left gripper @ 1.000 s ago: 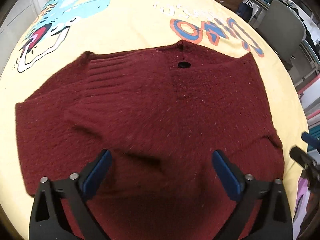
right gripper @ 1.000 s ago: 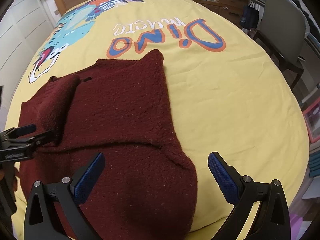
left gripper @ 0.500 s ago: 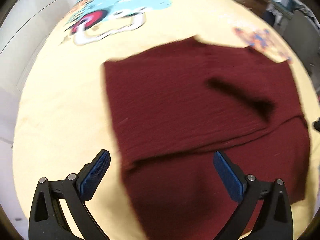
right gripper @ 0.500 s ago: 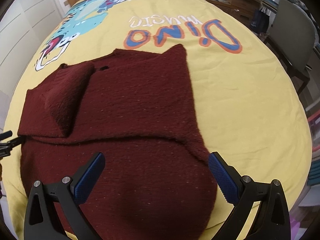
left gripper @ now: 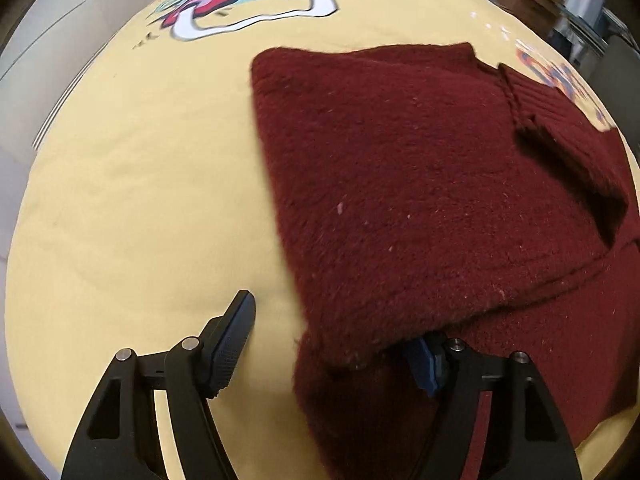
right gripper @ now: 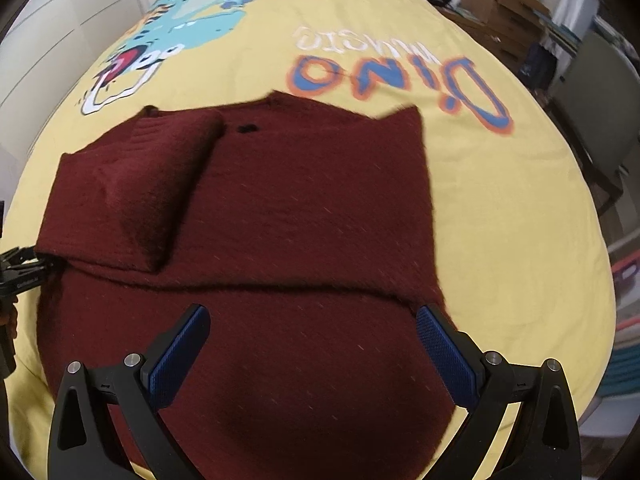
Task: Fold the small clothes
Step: 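Grasp the folded sweater edge with the left tool while the right tool grasps the sleeve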
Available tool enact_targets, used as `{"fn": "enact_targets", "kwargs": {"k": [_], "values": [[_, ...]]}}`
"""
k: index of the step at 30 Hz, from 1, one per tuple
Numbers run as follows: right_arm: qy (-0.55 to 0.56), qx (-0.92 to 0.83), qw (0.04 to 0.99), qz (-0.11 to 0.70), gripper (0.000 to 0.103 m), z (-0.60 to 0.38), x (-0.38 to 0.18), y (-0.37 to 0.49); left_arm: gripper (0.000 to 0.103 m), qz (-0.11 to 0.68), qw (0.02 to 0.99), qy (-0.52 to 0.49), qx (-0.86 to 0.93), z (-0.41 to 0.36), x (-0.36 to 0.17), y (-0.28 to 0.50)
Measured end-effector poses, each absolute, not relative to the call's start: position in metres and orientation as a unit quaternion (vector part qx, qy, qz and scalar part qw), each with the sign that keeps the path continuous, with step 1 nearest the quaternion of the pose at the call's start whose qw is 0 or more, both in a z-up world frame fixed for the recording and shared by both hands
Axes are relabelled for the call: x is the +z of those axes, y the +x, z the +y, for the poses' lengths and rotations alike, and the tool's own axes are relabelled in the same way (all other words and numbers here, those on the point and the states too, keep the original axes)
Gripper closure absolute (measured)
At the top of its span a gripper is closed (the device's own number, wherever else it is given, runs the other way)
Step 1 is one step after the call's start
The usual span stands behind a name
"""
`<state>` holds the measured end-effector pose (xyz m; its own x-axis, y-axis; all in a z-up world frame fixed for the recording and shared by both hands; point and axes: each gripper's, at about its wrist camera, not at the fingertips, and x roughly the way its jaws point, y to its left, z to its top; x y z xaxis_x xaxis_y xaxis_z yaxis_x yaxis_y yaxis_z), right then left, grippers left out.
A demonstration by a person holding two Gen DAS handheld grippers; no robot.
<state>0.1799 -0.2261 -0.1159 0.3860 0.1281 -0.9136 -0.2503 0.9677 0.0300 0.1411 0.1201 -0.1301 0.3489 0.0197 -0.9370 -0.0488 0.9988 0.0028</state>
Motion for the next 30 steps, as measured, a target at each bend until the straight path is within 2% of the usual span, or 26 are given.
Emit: {"fn": "enact_targets", "kwargs": {"k": [2, 4, 5, 7, 12, 18, 21, 23, 24, 25, 26, 27, 28, 30], "values": [[-0.067, 0.124, 0.831, 0.538, 0.000, -0.210, -0.113, 0.184, 0.054, 0.568, 0.823, -0.020, 0.008, 0.121, -0.129, 0.141], [-0.081, 0.140, 0.831, 0.532, 0.000, -0.187, -0.107, 0.190, 0.080, 0.565, 0.824, -0.038, 0.007, 0.125, -0.126, 0.140], [-0.086, 0.145, 0.832, 0.529, 0.000, -0.179, -0.106, 0.192, 0.084, 0.566, 0.823, -0.053, 0.001, 0.128, -0.125, 0.140], [-0.101, 0.162, 0.833, 0.519, 0.000, -0.155, -0.100, 0.198, 0.087, 0.570, 0.819, -0.070, -0.007, 0.130, -0.124, 0.141], [-0.151, 0.210, 0.827, 0.500, 0.000, -0.093, -0.093, 0.210, 0.089, 0.571, 0.817, -0.081, -0.009, 0.135, -0.122, 0.142], [-0.226, 0.240, 0.796, 0.508, 0.001, -0.019, -0.128, 0.223, 0.089, 0.573, 0.815, -0.083, -0.003, 0.133, -0.121, 0.142], [-0.257, 0.236, 0.786, 0.510, 0.014, 0.004, -0.144, 0.228, 0.089, 0.574, 0.816, -0.072, -0.003, 0.130, -0.120, 0.142], [-0.278, 0.229, 0.781, 0.510, 0.041, 0.012, -0.153, 0.229, 0.089, 0.575, 0.815, -0.073, -0.004, 0.129, -0.119, 0.142], [-0.287, 0.228, 0.777, 0.512, 0.046, 0.015, -0.156, 0.231, 0.089, 0.576, 0.814, -0.074, -0.004, 0.131, -0.120, 0.141], [-0.288, 0.228, 0.777, 0.512, 0.057, 0.015, -0.157, 0.232, 0.089, 0.576, 0.814, -0.074, -0.005, 0.132, -0.119, 0.141], [-0.283, 0.225, 0.780, 0.511, 0.077, 0.012, -0.155, 0.234, 0.089, 0.577, 0.814, -0.073, -0.006, 0.131, -0.118, 0.141], [-0.272, 0.224, 0.783, 0.512, 0.086, 0.006, -0.151, 0.235, 0.089, 0.577, 0.814, -0.071, -0.006, 0.130, -0.118, 0.140], [-0.254, 0.227, 0.788, 0.513, 0.092, -0.002, -0.145, 0.236, 0.089, 0.576, 0.814, -0.071, -0.007, 0.134, -0.119, 0.137], [-0.222, 0.231, 0.796, 0.515, 0.092, -0.018, -0.134, 0.239, 0.089, 0.576, 0.814, -0.071, -0.007, 0.137, -0.120, 0.136]]}}
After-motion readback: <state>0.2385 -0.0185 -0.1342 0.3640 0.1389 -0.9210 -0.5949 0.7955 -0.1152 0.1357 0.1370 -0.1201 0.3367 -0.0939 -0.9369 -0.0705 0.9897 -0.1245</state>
